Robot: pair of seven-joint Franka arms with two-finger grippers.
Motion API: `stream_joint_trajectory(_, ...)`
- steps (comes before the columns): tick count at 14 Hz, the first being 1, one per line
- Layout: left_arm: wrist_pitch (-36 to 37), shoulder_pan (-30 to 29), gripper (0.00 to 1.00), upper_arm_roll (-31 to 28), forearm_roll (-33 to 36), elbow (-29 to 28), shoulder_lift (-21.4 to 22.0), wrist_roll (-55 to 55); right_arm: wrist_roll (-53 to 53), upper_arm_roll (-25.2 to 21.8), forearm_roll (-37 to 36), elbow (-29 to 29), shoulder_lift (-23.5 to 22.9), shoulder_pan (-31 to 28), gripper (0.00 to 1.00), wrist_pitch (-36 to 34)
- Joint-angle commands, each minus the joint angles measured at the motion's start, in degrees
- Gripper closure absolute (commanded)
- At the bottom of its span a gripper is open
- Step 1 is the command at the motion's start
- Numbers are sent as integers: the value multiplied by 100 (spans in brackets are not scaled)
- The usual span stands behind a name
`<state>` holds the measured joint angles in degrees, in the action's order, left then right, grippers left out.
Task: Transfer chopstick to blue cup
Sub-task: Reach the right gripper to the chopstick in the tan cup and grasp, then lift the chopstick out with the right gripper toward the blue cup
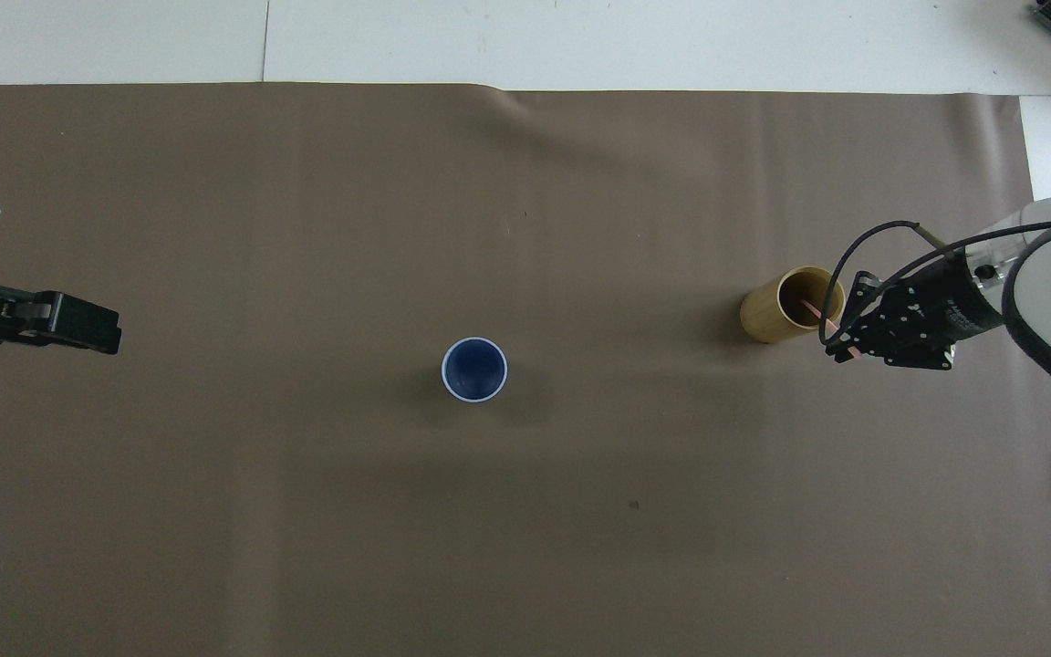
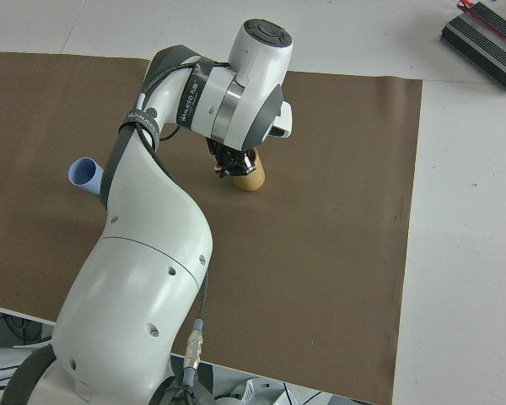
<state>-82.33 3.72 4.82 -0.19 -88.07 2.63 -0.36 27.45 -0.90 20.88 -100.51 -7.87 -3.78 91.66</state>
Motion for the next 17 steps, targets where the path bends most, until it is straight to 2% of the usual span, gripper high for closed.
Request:
stream_joint_trajectory(1,76,-55,0,27,80,-131,142,-87,163,2,153,382,145,-53,100,-489)
stream_joint_trajectory(4,42,-55,0,10,54,-184,150,9,672,37,153,734,356,-18,100,-894)
stream_joint_trajectory(7,15,-55,0,10,45,-175,150,230,1094,98,241,840,619,96,100,-1089)
stream_joint_trajectory(10,-2,-55,0,1,45,-184,150,230,1885,291,714,841,760,246,100,-1054)
stream_joint_trajectory(13,-160,-64,0,1,45,-175,142,230,2421,730,988,832,804,254,100,-914)
stream_joint_trajectory(15,-196,-64,0,1,45,-175,142,221,3035,1186,1041,762,883,281,100,-494)
stream_joint_trajectory(17,-196,-64,0,1,45,-175,142,177,3668,1338,1050,709,892,613,100,-19)
